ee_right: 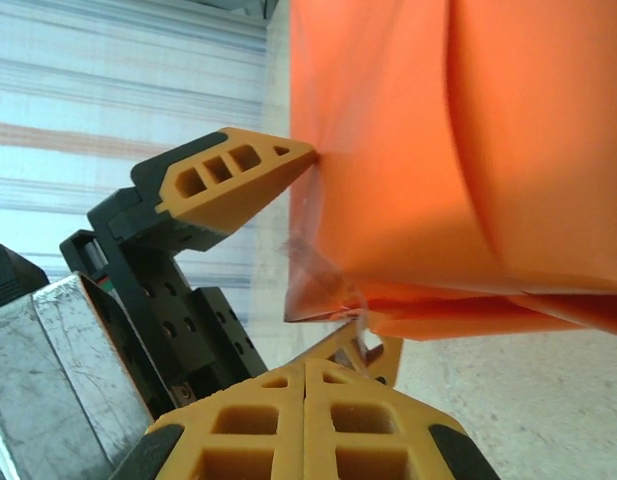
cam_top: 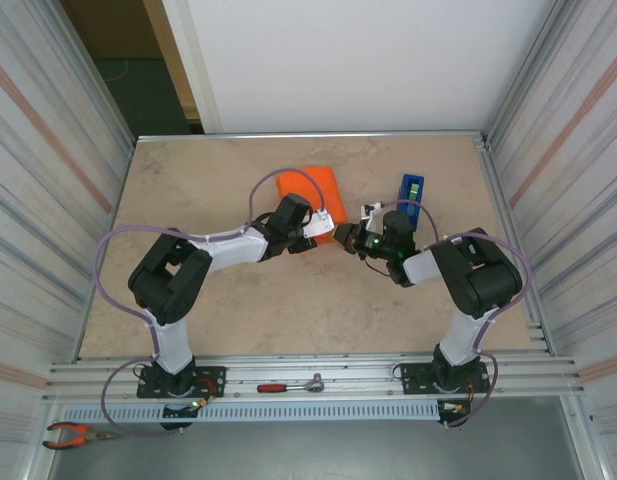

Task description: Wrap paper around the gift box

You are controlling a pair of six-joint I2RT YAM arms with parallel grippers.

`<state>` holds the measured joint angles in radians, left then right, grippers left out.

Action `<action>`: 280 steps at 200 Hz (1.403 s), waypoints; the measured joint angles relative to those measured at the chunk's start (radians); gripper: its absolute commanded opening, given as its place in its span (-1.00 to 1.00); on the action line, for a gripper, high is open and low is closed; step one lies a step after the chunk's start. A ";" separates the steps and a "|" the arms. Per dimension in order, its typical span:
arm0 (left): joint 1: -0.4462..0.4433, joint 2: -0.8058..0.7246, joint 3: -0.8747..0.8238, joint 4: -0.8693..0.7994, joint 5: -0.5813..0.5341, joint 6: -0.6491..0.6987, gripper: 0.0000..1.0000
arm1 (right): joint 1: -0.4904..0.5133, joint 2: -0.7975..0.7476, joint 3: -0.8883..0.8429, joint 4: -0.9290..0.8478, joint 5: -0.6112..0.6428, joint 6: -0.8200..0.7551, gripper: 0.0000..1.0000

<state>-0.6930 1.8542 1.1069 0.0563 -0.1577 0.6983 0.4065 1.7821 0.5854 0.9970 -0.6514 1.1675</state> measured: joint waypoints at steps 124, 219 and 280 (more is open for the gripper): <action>0.000 0.000 0.000 0.000 0.000 0.001 0.39 | 0.031 0.139 0.060 0.037 0.008 0.023 -1.00; 0.000 0.000 0.000 0.001 -0.002 0.001 0.39 | 0.018 0.211 0.105 0.100 0.000 0.056 -0.99; 0.000 0.000 0.002 -0.001 0.000 -0.008 0.38 | -0.005 0.213 0.041 0.132 0.008 0.056 -0.99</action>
<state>-0.6930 1.8542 1.1091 0.0551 -0.1581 0.6907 0.4011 1.9949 0.6266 1.1290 -0.6437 1.2240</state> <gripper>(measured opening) 0.693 0.058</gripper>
